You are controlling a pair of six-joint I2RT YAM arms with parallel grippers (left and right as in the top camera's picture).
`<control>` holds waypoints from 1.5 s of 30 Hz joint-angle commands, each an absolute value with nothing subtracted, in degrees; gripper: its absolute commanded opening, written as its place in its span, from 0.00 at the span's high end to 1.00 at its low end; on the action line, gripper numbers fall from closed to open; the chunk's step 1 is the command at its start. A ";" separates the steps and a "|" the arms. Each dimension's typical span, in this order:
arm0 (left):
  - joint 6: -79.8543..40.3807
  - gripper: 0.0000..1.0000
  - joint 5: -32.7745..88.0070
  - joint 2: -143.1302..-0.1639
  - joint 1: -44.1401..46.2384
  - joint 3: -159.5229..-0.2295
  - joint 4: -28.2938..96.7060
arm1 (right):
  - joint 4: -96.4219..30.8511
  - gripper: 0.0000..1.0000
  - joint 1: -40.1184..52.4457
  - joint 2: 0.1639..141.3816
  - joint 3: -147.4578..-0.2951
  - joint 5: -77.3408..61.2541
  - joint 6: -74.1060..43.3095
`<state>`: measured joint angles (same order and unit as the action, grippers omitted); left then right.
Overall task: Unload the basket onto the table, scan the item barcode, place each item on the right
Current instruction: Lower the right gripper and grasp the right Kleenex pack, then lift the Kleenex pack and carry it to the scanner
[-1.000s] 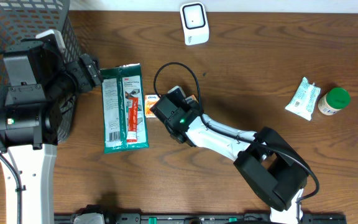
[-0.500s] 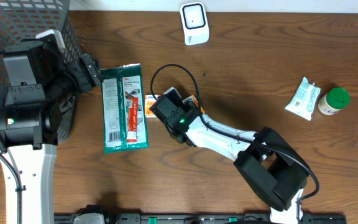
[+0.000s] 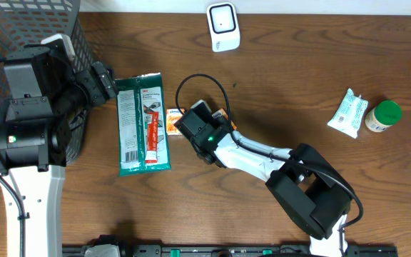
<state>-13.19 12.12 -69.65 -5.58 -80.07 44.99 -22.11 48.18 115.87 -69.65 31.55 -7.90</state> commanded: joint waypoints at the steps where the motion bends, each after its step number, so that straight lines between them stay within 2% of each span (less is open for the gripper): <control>1: -12.49 0.13 12.45 -69.60 -5.87 -80.38 44.99 | -22.02 0.89 48.42 118.08 -68.88 29.91 -8.05; 4: -12.49 0.13 12.45 -69.60 -5.87 -80.38 44.99 | -22.09 0.99 48.36 117.95 -68.90 29.89 -8.05; 10: -12.49 0.13 12.45 -69.60 -5.87 -80.38 44.99 | -22.28 0.99 48.25 115.79 -69.06 28.27 -7.94; 15: -12.49 0.13 12.45 -69.60 -5.87 -80.38 44.99 | -22.35 0.99 47.09 110.15 -69.10 18.68 -6.20; 24: -12.49 0.13 12.45 -69.60 -5.87 -80.38 44.99 | -27.20 0.99 41.45 98.00 -69.10 -1.13 -17.34; 30: -12.49 0.13 12.45 -69.60 -5.87 -80.38 44.99 | -32.45 0.99 39.83 92.05 -69.10 -5.54 -20.40; 41: -12.49 0.13 12.45 -69.60 -5.87 -80.38 44.99 | -33.17 0.99 24.16 88.60 -69.12 -41.69 -22.79; 45: -12.49 0.13 12.45 -69.60 -5.87 -80.38 44.99 | -33.19 0.99 19.75 88.60 -69.93 -44.69 -28.77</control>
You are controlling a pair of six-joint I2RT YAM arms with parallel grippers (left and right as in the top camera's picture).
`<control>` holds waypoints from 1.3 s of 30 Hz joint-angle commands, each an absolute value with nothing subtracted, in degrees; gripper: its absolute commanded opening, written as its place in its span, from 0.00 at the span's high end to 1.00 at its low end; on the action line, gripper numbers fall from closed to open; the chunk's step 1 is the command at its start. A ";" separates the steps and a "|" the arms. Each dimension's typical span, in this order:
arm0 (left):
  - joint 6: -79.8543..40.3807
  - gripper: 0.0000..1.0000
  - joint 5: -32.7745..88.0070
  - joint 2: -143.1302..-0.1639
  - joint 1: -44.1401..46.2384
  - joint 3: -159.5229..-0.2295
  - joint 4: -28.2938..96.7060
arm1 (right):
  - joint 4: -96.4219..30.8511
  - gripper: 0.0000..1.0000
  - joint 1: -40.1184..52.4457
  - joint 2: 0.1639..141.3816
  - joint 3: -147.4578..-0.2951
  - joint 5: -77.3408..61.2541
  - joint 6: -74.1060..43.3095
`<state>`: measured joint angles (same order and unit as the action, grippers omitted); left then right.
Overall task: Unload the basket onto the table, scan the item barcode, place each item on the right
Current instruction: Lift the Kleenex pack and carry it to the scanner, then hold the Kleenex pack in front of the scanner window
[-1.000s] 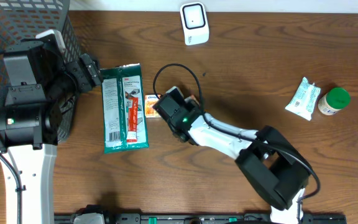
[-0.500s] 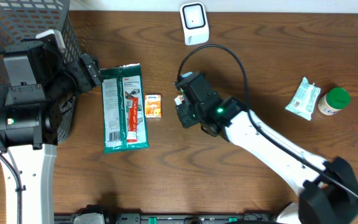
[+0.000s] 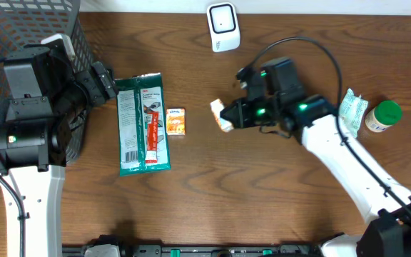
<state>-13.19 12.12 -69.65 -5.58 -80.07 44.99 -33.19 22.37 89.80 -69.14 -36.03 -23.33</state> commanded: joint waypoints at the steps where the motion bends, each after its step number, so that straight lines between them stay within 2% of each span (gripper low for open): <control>1: -12.49 0.13 12.45 -69.60 -5.87 -80.38 44.99 | -33.19 0.99 18.92 88.60 -70.70 -44.77 -29.15; 7: -12.49 0.13 12.45 -69.60 -5.87 -80.38 44.99 | -33.74 0.99 15.14 88.79 -81.12 -46.63 -31.55; 11: -12.49 0.13 12.45 -69.60 -5.87 -80.38 44.99 | -36.29 0.99 13.69 90.43 -93.14 -46.65 -32.51; 18: -12.49 0.13 12.45 -69.60 -5.87 -80.38 44.99 | -39.33 0.99 12.25 100.73 -119.04 -48.69 -38.04; 22: -12.49 0.13 12.45 -69.60 -5.87 -80.38 44.99 | -39.29 0.99 11.81 107.09 -127.98 -48.71 -41.19; 28: -12.49 0.13 12.45 -69.60 -5.87 -80.38 44.99 | -33.63 0.99 11.81 115.85 -129.86 -46.37 -46.26; 39: -12.49 0.13 12.45 -69.60 -5.87 -80.38 44.99 | -15.03 0.99 10.50 135.28 -129.86 -46.13 -48.42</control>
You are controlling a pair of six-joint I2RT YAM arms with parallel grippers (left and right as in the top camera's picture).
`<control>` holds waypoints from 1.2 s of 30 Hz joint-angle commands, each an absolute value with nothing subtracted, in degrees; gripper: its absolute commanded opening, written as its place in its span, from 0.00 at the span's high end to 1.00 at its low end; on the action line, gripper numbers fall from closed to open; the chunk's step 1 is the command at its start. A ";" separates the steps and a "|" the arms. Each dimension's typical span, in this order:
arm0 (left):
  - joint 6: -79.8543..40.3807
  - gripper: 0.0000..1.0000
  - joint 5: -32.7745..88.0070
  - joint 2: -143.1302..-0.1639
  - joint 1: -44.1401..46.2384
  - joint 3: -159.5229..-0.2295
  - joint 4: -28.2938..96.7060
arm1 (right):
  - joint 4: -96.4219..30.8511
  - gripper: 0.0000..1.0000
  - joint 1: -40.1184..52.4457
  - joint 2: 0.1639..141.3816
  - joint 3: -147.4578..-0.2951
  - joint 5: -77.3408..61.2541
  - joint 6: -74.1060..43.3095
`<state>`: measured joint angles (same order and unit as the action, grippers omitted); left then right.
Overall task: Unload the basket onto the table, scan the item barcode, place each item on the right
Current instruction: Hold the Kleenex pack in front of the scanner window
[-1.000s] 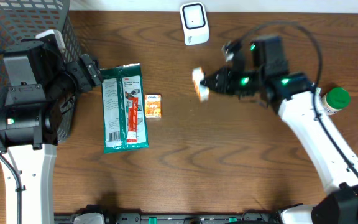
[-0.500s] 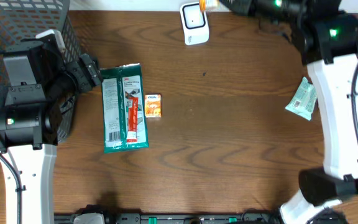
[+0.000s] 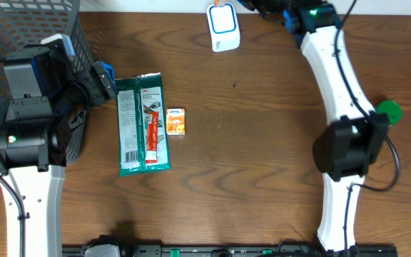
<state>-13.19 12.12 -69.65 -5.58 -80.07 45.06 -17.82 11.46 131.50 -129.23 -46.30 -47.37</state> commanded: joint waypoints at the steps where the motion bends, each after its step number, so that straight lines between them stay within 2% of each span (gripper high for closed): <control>1: -12.49 0.13 12.45 -69.60 -5.87 -80.38 44.99 | -13.54 0.99 10.48 137.03 -129.86 -46.09 -48.45; 15: -12.49 0.13 12.45 -69.60 -5.87 -80.38 44.99 | 0.71 0.99 10.11 150.54 -129.84 -45.39 -55.70; 23: -12.49 0.13 12.45 -69.60 -5.87 -80.38 44.99 | 0.45 0.99 10.09 150.89 -129.84 -42.24 -55.70; 36: -12.49 0.13 12.45 -69.60 -5.87 -80.38 44.99 | -0.97 0.99 9.13 150.85 -129.86 -44.58 -55.83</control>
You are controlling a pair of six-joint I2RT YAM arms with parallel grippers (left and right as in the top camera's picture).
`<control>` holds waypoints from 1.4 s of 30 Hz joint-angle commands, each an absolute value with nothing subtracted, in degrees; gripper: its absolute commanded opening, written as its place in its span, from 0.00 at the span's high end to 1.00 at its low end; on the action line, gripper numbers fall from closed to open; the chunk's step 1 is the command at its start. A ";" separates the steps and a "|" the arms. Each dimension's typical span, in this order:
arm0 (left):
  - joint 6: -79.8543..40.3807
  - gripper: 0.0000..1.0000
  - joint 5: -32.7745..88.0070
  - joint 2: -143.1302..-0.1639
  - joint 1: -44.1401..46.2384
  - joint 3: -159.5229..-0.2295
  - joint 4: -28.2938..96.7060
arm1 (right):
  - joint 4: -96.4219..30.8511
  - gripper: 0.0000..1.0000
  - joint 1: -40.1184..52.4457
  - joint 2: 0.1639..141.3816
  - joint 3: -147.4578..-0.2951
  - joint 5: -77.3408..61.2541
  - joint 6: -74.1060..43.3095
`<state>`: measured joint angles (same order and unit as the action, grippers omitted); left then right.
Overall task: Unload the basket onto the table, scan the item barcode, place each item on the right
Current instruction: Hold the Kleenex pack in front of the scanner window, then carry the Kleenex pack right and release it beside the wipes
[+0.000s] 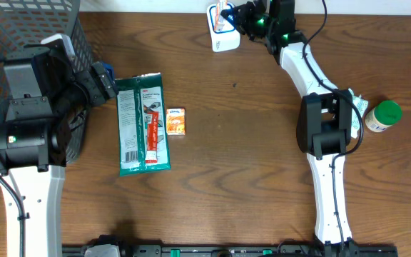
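Observation:
The white barcode scanner (224,39) stands at the table's far edge, middle. My right gripper (231,16) reaches in from the right and is shut on a small white-and-orange packet (223,12), held right over the scanner's top face. A blue glow shows at the packet. A second small orange packet (175,121) lies left of centre beside a long green package (143,123). My left gripper (104,81) rests at that package's top-left corner, its fingers apart and holding nothing.
A black mesh basket (20,28) fills the far left corner behind the left arm. A white-and-teal pouch (355,106) and a green-lidded jar (384,116) sit at the right, next to the right arm's base link.
My right gripper, which was beyond the scanner's right side at the top edge, now sits closer to the scanner with the packet over its face. The left arm has not moved.
My right gripper was first down at the small packets beside the green package. Then it held one white-and-orange packet in mid-table, leaving one orange packet behind. Then it was up at the far edge by the scanner, and now holds the packet over it.

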<state>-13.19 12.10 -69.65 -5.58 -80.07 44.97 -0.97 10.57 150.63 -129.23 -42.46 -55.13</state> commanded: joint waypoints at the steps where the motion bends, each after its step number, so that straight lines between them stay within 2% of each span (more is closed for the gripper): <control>1: -12.49 0.13 12.45 -69.60 -5.87 -80.38 44.99 | -1.02 0.99 8.69 150.63 -129.86 -46.17 -56.53; 8: -12.49 0.13 12.45 -69.60 -5.87 -80.38 44.99 | -2.66 0.98 6.20 146.93 -129.86 -56.49 -57.87; 15: -12.49 0.13 12.45 -69.60 -5.87 -80.38 44.99 | -20.05 0.99 5.54 137.32 -129.86 -56.03 -48.90; 23: -12.49 0.13 12.45 -69.60 -5.87 -80.38 44.99 | -54.78 0.99 5.67 122.65 -129.86 -40.93 -21.58; 28: -12.49 0.13 12.45 -69.60 -5.87 -80.38 44.99 | -73.60 0.99 5.65 116.73 -129.86 -28.01 -10.33; 35: -12.49 0.13 12.45 -69.60 -5.87 -80.38 44.99 | -89.34 0.99 5.54 115.42 -128.86 -6.35 -8.47; 42: -12.49 0.13 12.45 -69.60 -5.87 -80.38 44.99 | -88.49 0.99 5.72 115.42 -119.59 1.93 -9.80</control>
